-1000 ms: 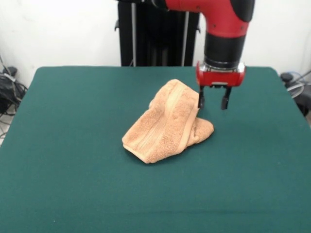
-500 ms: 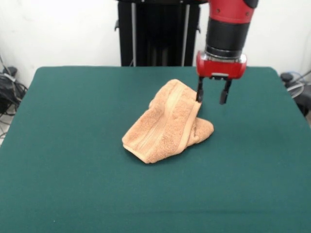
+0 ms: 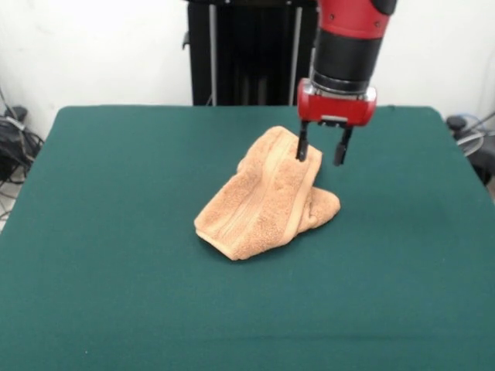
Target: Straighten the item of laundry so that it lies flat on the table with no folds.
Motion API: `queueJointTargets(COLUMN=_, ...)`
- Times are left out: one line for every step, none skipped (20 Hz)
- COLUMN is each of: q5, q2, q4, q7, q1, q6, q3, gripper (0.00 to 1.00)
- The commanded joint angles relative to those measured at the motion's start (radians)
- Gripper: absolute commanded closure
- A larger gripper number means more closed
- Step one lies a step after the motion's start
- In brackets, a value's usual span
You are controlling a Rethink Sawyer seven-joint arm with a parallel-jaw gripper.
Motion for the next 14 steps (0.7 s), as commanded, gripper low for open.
queueJointTargets(q5=0.031, q2=0.024, q4=0.021, q7=0.210, q1=-0.015, q6=0.050, q3=-0.011, gripper=0.00)
queueJointTargets(q5=0.029, q2=0.026, q4=0.020, q7=0.208, q1=-0.017, q6=0.048, q3=-0.011, gripper=0.00)
queueJointTargets(q5=0.024, q2=0.033, q4=0.019, q7=0.203, q1=-0.029, q6=0.038, q3=-0.006, gripper=0.00)
queueJointTargets(q5=0.020, q2=0.044, q4=0.019, q7=0.202, q1=-0.037, q6=0.024, q3=0.001, gripper=0.00)
queueJointTargets(q5=0.018, q2=0.054, q4=0.014, q7=0.199, q1=-0.045, q6=0.016, q3=0.005, gripper=0.00)
queueJointTargets(q5=0.015, q2=0.066, q4=0.010, q7=0.198, q1=-0.049, q6=0.002, q3=0.007, gripper=0.00)
queueJointTargets(q5=0.013, q2=0.072, q4=0.005, q7=0.196, q1=-0.051, q6=-0.001, q3=0.006, gripper=0.00)
queueJointTargets(q5=0.013, q2=0.080, q4=0.001, q7=0.197, q1=-0.051, q6=-0.008, q3=0.004, gripper=0.00)
queueJointTargets(q5=0.013, q2=0.084, q4=-0.005, q7=0.196, q1=-0.048, q6=-0.008, q3=-0.001, gripper=0.00)
queueJointTargets(q5=0.011, q2=0.092, q4=-0.009, q7=0.197, q1=-0.045, q6=-0.017, q3=-0.007, gripper=0.00)
queueJointTargets(q5=0.010, q2=0.100, q4=-0.013, q7=0.195, q1=-0.049, q6=-0.022, q3=-0.007, gripper=0.00)
queueJointTargets(q5=0.004, q2=0.109, q4=-0.018, q7=0.190, q1=-0.057, q6=-0.030, q3=-0.003, gripper=0.00)
queueJointTargets(q5=0.001, q2=0.120, q4=-0.024, q7=0.185, q1=-0.065, q6=-0.035, q3=0.002, gripper=0.00)
queueJointTargets(q5=-0.003, q2=0.134, q4=-0.029, q7=0.180, q1=-0.079, q6=-0.045, q3=0.012, gripper=0.00)
